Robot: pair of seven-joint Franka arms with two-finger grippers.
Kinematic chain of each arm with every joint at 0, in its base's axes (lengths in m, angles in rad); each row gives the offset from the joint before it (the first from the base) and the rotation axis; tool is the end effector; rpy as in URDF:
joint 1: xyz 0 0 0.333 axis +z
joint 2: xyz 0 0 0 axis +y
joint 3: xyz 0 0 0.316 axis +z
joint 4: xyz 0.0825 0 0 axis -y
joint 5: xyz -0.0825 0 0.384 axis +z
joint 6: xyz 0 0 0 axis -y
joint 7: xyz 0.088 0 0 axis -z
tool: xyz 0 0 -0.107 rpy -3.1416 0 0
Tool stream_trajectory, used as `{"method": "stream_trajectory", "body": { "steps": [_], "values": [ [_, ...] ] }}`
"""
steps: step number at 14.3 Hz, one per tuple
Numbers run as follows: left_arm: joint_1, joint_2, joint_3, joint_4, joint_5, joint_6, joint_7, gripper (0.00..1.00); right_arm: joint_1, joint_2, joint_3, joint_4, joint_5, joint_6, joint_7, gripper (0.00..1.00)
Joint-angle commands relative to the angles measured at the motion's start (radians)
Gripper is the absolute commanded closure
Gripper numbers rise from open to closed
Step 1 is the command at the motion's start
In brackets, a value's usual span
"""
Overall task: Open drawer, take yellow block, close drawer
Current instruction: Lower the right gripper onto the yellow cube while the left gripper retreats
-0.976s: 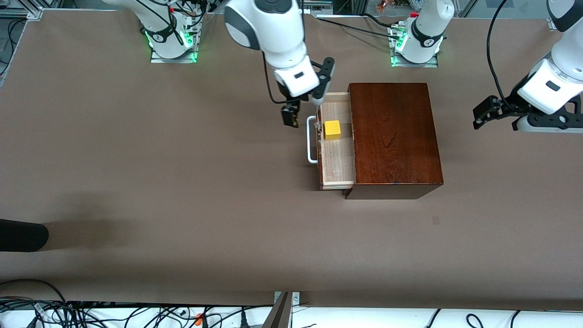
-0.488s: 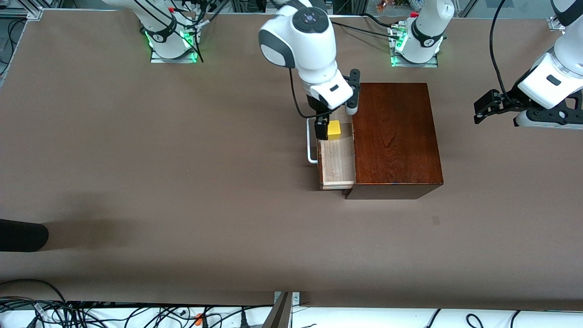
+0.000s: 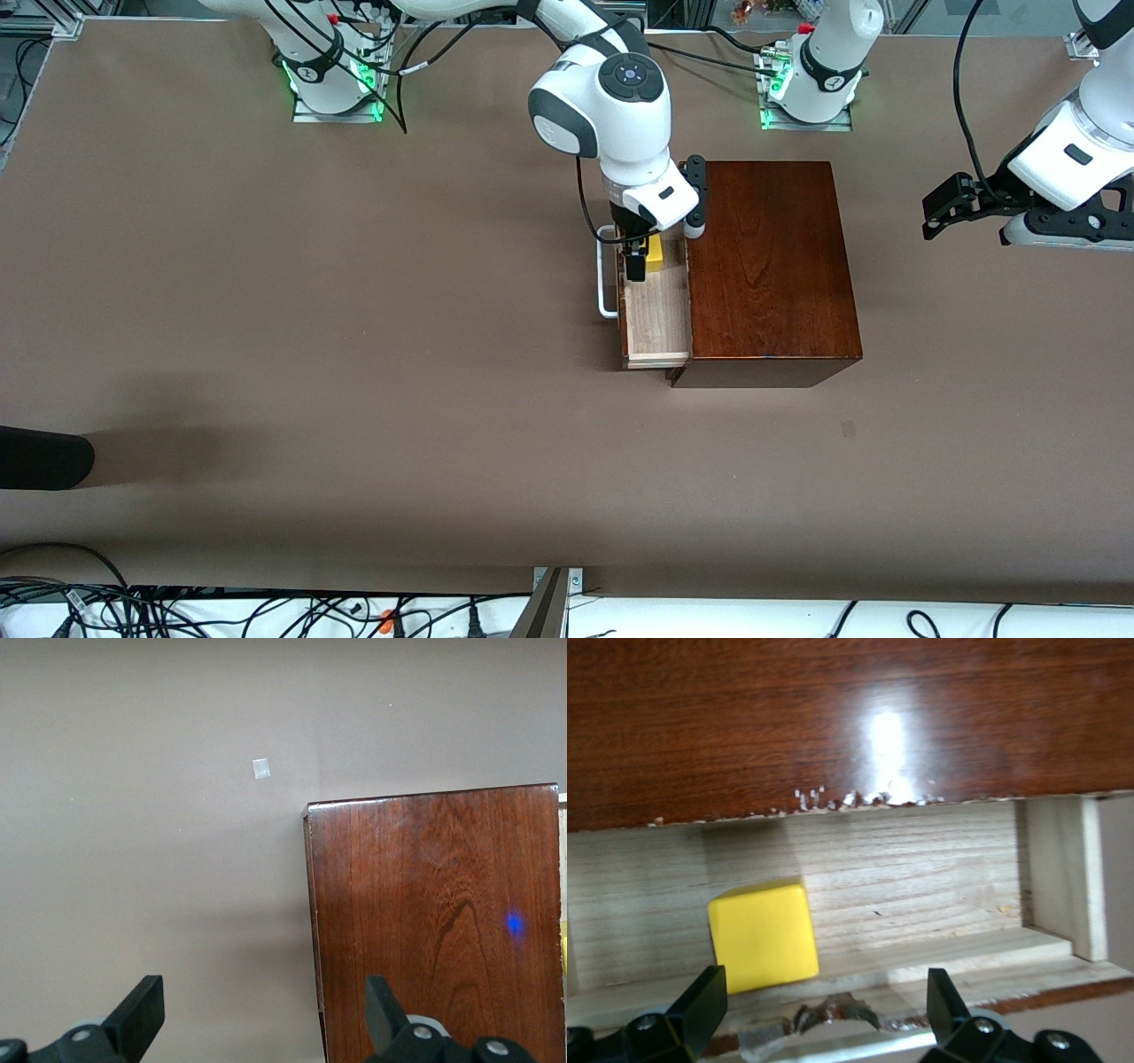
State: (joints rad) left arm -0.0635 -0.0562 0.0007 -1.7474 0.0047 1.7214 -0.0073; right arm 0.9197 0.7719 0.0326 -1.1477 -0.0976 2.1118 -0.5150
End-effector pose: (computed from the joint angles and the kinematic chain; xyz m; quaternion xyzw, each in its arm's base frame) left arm 0.5459 -0.0339 0.5846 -0.9995 0.0281 -0.0152 0.0018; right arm 0.4596 0.6246 0.3603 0.7286 0.6774 0.1010 0.0116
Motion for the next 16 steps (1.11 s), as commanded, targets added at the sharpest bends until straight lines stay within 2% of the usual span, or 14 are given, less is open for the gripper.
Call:
{"method": "stream_trajectory", "body": {
  "steps": [1, 13, 14, 16],
  "values": [
    [0.001, 0.003, 0.004, 0.023, -0.003, -0.025, 0.026, 0.00, 0.014, 0.039, -0.003, 0.043, -0.010, -0.012, -0.007, 0.00],
    [0.001, 0.003, 0.002, 0.023, -0.002, -0.040, 0.026, 0.00, 0.034, 0.079, 0.006, 0.042, -0.010, -0.001, 0.007, 0.00],
    [0.001, 0.003, 0.002, 0.023, -0.002, -0.040, 0.026, 0.00, 0.034, 0.079, 0.006, 0.042, -0.010, -0.003, 0.006, 0.02],
    [0.001, 0.003, 0.002, 0.023, -0.002, -0.040, 0.026, 0.00, 0.036, 0.078, 0.006, 0.043, -0.010, -0.009, 0.007, 0.33]
  ]
}}
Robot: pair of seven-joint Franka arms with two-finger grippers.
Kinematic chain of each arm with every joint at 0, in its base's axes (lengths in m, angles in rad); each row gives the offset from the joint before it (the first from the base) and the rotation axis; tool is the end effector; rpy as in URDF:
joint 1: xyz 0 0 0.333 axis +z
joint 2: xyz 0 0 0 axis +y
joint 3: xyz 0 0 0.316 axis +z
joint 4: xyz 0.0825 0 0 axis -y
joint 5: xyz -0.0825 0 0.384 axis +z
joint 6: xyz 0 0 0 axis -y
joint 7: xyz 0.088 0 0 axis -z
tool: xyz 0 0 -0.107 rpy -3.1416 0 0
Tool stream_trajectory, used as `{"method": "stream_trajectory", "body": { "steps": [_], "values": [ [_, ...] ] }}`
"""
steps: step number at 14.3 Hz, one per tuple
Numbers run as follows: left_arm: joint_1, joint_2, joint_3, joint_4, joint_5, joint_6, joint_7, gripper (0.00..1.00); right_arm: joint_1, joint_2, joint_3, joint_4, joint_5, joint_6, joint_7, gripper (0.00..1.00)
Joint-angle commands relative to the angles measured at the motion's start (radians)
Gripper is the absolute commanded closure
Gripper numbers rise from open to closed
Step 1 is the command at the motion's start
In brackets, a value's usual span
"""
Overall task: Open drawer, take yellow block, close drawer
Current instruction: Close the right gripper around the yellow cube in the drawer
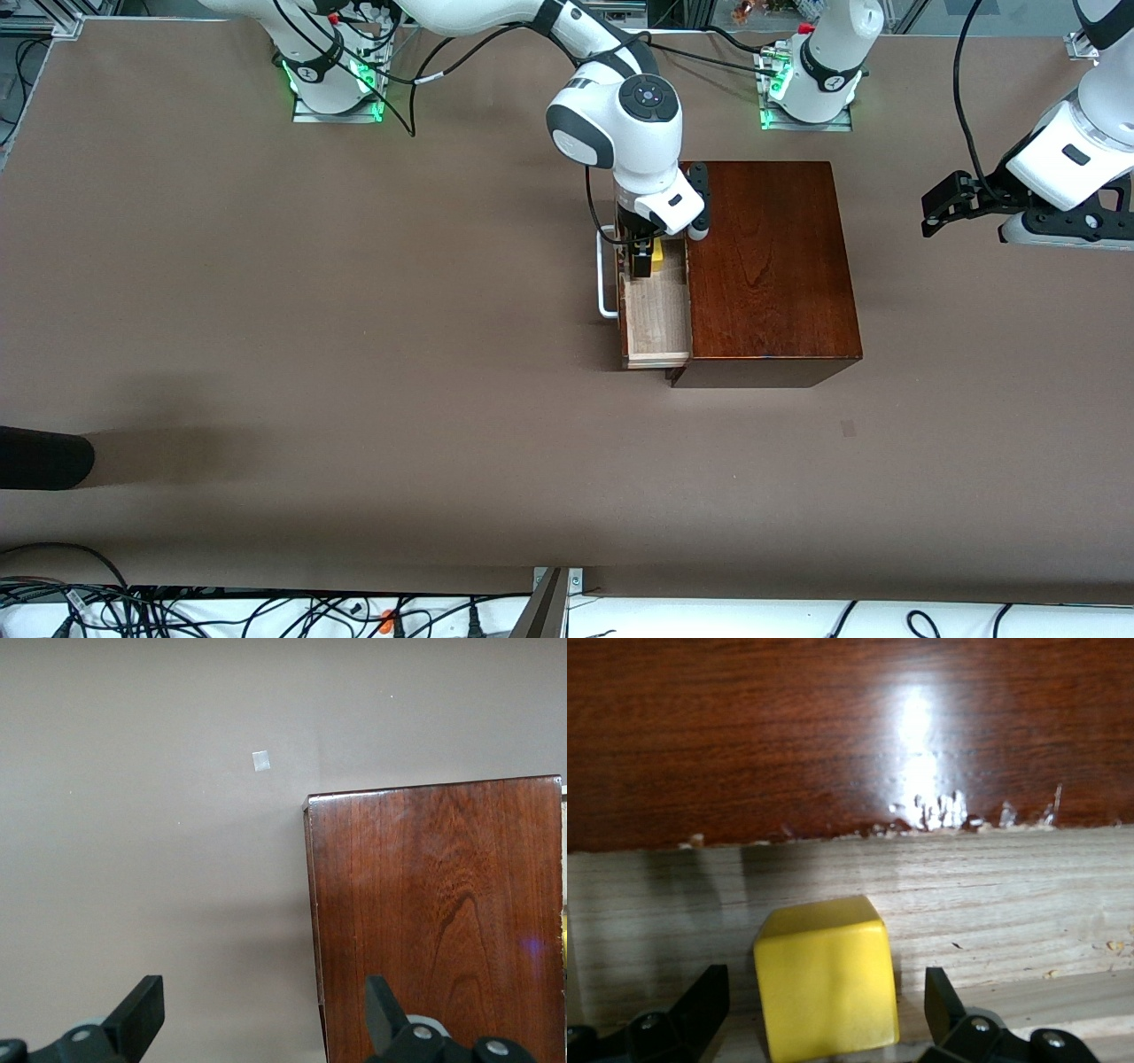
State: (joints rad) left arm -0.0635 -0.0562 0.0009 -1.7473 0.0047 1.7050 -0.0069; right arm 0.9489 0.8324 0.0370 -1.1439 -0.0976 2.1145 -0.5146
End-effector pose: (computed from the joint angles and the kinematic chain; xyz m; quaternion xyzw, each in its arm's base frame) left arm 0.5442 -0.0337 0.5832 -0.9996 0.0281 -0.0070 0.0021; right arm 0.4399 0.6400 0.3155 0.7189 0.6910 0.0744 0.0132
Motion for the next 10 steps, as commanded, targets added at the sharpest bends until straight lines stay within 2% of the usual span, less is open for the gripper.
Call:
{"method": "stream_trajectory", "body": {
  "steps": [1, 3, 7, 10],
  "values": [
    [0.001, 0.003, 0.002, 0.023, -0.002, -0.025, 0.025, 0.00, 0.005, 0.016, 0.001, 0.041, -0.010, -0.014, 0.007, 0.46],
    [0.001, 0.003, 0.002, 0.023, -0.002, -0.030, 0.027, 0.00, 0.005, 0.011, 0.000, 0.039, -0.007, -0.018, 0.019, 0.80],
    [0.001, 0.004, 0.002, 0.023, -0.002, -0.050, 0.028, 0.00, 0.002, 0.005, -0.003, 0.052, -0.007, -0.019, 0.045, 1.00],
    [0.001, 0.004, 0.002, 0.023, -0.003, -0.051, 0.027, 0.00, 0.001, -0.028, -0.002, 0.055, -0.005, -0.065, 0.059, 1.00]
  ]
}}
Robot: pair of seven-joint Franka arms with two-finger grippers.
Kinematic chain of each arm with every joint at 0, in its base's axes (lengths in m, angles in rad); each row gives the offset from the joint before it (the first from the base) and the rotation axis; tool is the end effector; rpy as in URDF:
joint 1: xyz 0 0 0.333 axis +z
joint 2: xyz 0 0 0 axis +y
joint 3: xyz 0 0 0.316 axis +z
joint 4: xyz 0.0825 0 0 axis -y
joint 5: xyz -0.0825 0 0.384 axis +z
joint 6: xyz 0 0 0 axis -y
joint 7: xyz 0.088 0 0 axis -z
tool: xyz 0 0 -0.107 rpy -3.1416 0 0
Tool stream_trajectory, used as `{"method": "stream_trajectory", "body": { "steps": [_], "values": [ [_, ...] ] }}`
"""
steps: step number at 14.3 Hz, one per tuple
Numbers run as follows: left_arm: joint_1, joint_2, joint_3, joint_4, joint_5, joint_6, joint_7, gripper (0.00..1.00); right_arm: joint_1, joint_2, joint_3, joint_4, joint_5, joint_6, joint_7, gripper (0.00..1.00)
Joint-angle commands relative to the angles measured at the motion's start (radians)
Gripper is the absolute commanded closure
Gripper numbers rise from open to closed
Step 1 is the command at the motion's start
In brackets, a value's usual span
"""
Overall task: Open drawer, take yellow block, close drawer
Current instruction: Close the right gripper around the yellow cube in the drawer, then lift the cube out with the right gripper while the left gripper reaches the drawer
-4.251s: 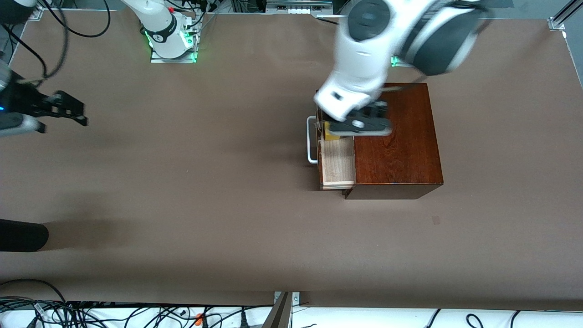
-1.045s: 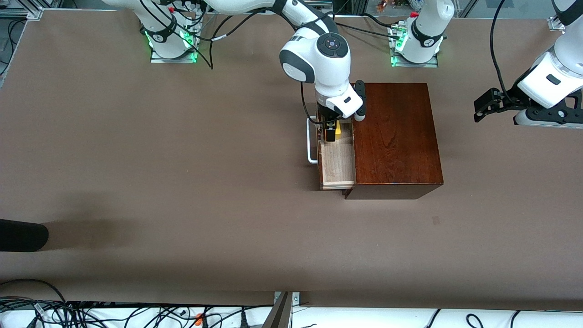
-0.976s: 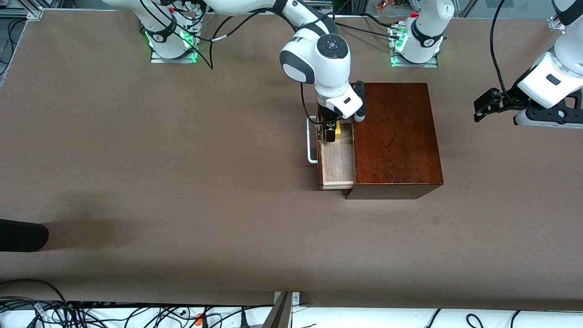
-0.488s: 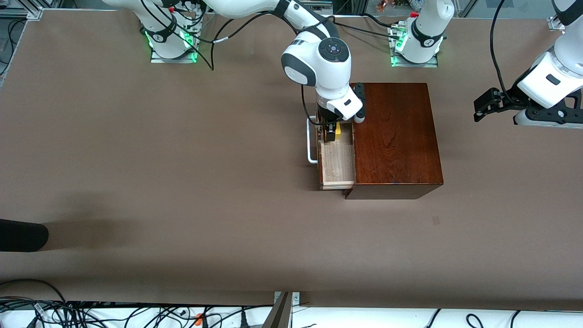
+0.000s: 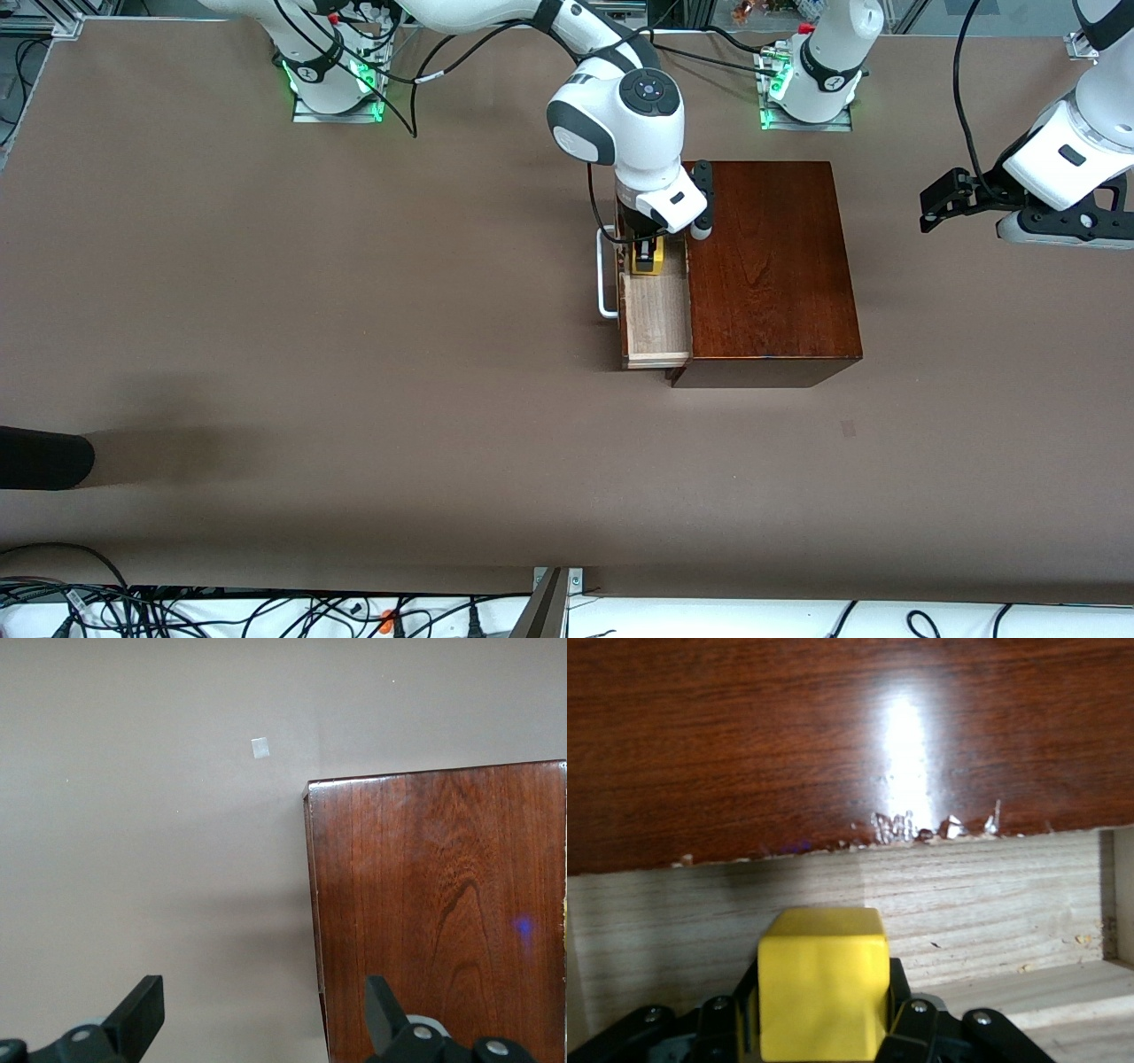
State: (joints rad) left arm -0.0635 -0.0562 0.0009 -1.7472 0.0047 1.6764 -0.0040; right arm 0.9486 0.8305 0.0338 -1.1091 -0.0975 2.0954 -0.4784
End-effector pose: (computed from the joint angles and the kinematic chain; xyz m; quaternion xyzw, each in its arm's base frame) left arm 0.5411 -0.0335 0.5807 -0.9995 0.0296 0.0072 0.0025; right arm 0.4442 0.6418 0.3320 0.7324 0.6756 0.0835 0.0115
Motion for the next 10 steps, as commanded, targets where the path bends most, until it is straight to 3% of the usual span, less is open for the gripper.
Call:
{"method": "stream_trajectory", "body": {
  "steps": [1, 5, 10],
  "values": [
    [0.001, 0.006, 0.002, 0.023, -0.003, -0.023, 0.024, 0.00, 0.001, -0.053, 0.003, 0.021, -0.005, -0.061, 0.052, 1.00],
    [0.001, 0.006, 0.002, 0.023, -0.003, -0.024, 0.024, 0.00, -0.025, -0.154, -0.003, 0.046, -0.001, -0.170, 0.072, 1.00],
    [0.001, 0.009, 0.002, 0.023, -0.003, -0.027, 0.021, 0.00, -0.175, -0.304, -0.011, 0.046, 0.062, -0.280, 0.083, 1.00]
  ]
}}
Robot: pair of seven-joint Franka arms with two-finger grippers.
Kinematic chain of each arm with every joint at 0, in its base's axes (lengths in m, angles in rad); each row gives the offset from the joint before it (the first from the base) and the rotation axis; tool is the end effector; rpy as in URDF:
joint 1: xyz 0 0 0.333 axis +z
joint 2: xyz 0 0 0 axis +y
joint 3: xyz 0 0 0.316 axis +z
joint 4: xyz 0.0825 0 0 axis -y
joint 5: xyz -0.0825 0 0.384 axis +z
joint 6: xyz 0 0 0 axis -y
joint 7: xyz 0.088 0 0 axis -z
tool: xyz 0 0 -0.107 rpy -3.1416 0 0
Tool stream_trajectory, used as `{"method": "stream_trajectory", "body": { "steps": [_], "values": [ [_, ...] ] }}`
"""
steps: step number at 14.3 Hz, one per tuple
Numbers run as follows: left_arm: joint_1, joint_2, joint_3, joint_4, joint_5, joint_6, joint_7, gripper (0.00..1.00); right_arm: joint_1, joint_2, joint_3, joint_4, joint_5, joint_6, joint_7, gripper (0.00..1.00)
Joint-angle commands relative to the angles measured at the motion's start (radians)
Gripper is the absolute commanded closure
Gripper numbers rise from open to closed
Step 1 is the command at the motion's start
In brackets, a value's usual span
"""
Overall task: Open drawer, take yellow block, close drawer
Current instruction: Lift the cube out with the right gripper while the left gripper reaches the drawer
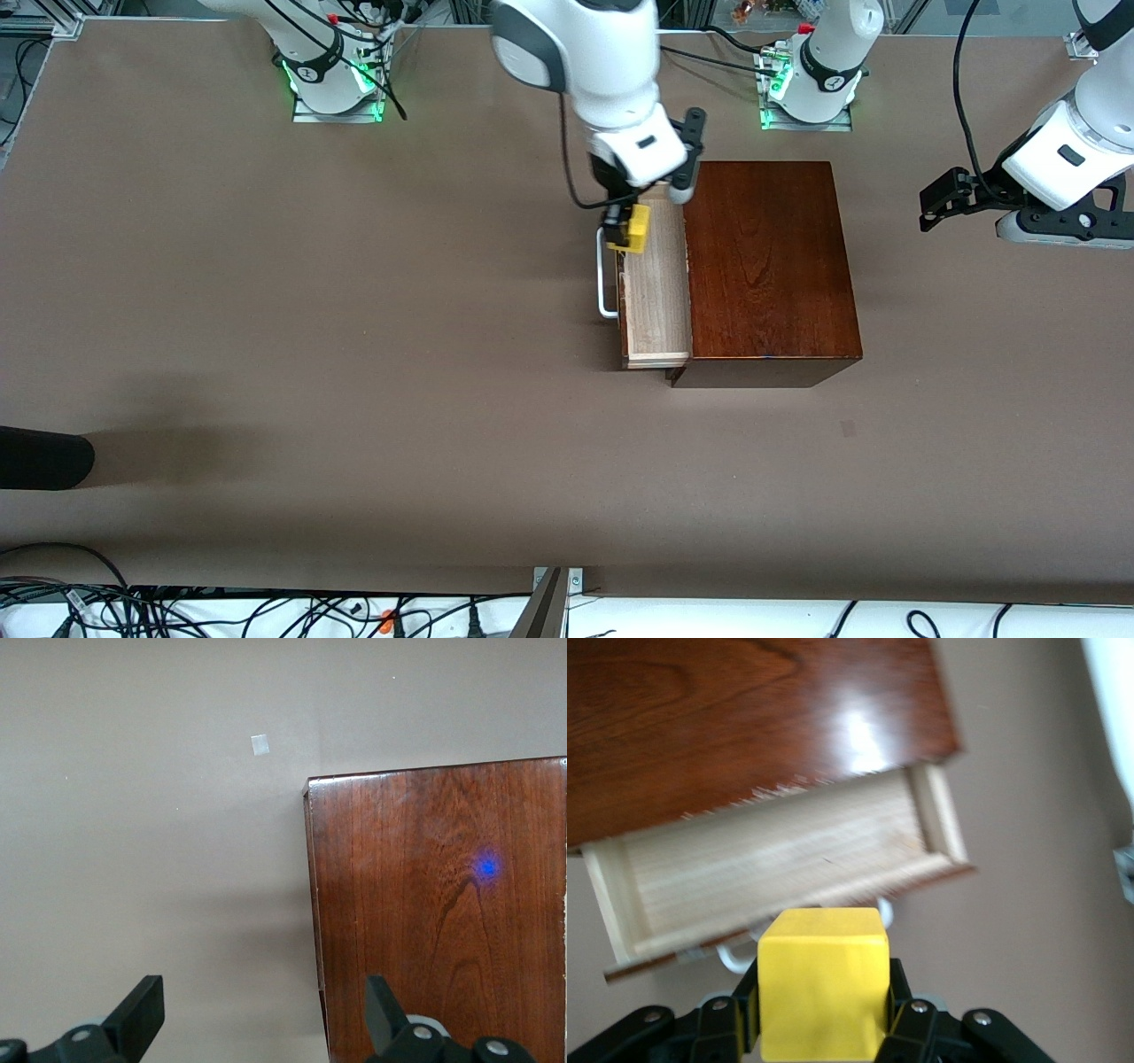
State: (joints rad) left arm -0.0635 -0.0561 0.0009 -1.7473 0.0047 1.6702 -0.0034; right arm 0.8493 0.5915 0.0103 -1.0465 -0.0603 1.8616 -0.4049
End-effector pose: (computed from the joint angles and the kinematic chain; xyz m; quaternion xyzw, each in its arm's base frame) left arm 0.5405 -0.0334 0.5801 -0.9995 0.0299 0.0104 0.0027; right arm 0.4902 0.5582 0.5211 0.7989 0.5904 0.1147 0.0011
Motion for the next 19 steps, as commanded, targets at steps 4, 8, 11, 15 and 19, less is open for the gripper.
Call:
{"method": "stream_trajectory", "body": {
  "steps": [4, 8, 11, 15, 19],
  "values": [
    [-0.019, 0.061, -0.001, 0.081, -0.023, -0.162, 0.032, 0.00, -0.228, -0.175, 0.011, -0.056, 0.037, -0.120, 0.011, 1.00],
    [-0.081, 0.105, -0.041, 0.137, -0.090, -0.242, 0.126, 0.00, -0.409, -0.346, -0.009, -0.275, 0.063, -0.133, 0.014, 1.00],
    [-0.130, 0.125, -0.044, 0.140, -0.198, -0.237, 0.221, 0.00, -0.545, -0.436, -0.016, -0.465, 0.118, -0.090, 0.017, 1.00],
    [-0.238, 0.186, -0.044, 0.147, -0.250, -0.137, 0.549, 0.00, -0.593, -0.444, -0.095, -0.613, 0.162, -0.053, 0.131, 1.00],
    [-0.301, 0.297, -0.044, 0.153, -0.390, -0.017, 0.903, 0.00, -0.604, -0.440, -0.095, -0.821, 0.129, 0.138, 0.240, 1.00]
  ]
}}
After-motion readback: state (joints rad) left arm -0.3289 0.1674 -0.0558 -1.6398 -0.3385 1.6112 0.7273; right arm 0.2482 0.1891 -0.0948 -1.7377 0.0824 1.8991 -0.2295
